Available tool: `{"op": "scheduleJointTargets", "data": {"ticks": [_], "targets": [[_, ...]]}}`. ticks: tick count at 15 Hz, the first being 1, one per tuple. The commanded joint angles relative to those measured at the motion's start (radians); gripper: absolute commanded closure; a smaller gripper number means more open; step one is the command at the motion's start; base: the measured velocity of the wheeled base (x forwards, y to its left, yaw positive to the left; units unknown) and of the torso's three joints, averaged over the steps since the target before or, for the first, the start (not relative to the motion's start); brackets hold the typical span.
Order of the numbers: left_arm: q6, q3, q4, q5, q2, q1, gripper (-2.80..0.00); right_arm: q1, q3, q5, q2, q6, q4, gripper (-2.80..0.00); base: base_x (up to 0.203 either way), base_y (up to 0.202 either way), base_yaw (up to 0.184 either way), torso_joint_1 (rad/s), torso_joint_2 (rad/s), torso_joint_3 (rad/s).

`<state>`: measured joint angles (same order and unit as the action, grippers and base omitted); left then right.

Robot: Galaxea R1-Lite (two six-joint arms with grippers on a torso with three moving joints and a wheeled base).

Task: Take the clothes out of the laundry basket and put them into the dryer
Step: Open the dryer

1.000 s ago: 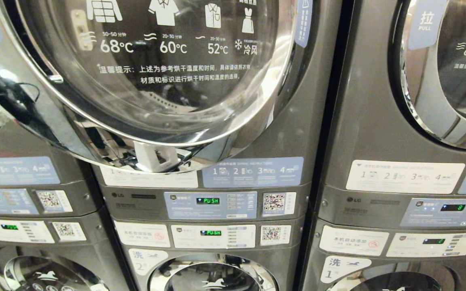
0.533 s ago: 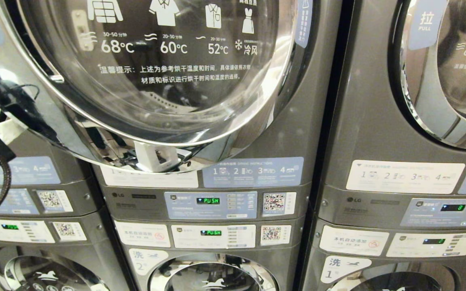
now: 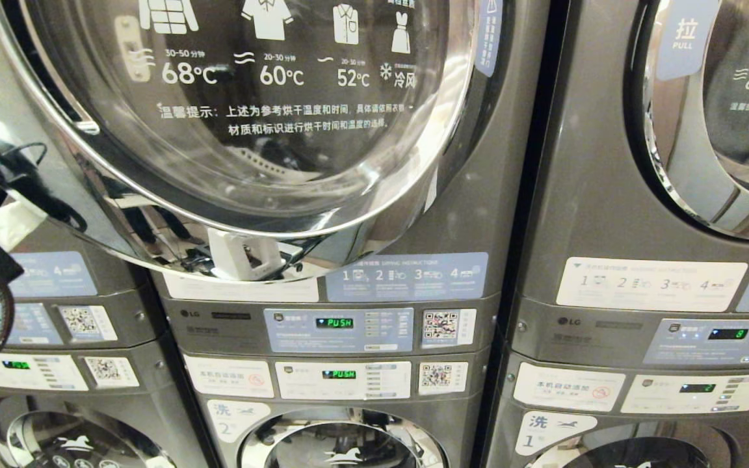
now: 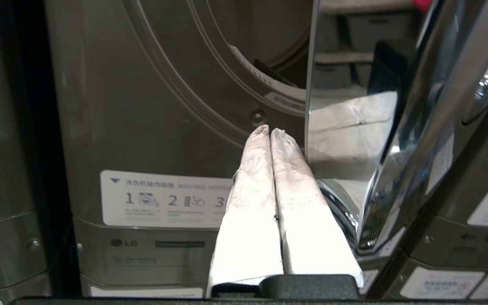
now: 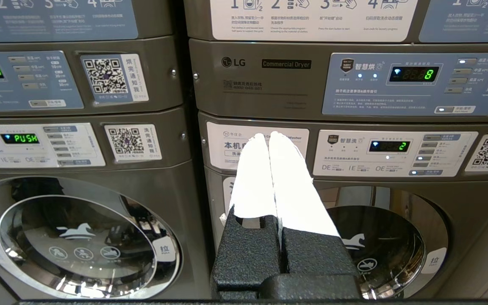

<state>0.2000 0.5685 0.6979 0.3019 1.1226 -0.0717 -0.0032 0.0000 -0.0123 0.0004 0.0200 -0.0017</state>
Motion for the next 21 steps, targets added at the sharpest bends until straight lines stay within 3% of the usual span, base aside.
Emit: {"op": "scheduleJointTargets", "data": {"ticks": [1,7,9,17,21], "targets": [[0.001,-0.033,0.005,0.004,-0.049,0.005,0.00,0.000,0.000,0.000,-0.002,0.000,0.000,0.00,0.000,0.000,0.000,0.000,0.00,0.000],[-0.004,-0.093,-0.005,0.056,-0.175,0.052,0.00,0.000,0.000,0.000,-0.002,0.000,0.000,0.00,0.000,0.000,0.000,0.000,0.00,0.000],[-0.003,-0.087,-0.005,0.058,-0.177,0.057,0.00,0.000,0.000,0.000,-0.002,0.000,-0.001,0.00,0.000,0.000,0.000,0.000,0.00,0.000],[-0.018,-0.088,-0.024,0.059,-0.233,0.199,0.00,0.000,0.000,0.000,-0.002,0.001,0.000,0.00,0.000,0.000,0.000,0.000,0.00,0.000],[-0.027,-0.082,-0.028,0.057,-0.223,0.208,0.00,0.000,0.000,0.000,-0.002,0.001,-0.001,0.00,0.000,0.000,0.000,0.000,0.00,0.000]]}}
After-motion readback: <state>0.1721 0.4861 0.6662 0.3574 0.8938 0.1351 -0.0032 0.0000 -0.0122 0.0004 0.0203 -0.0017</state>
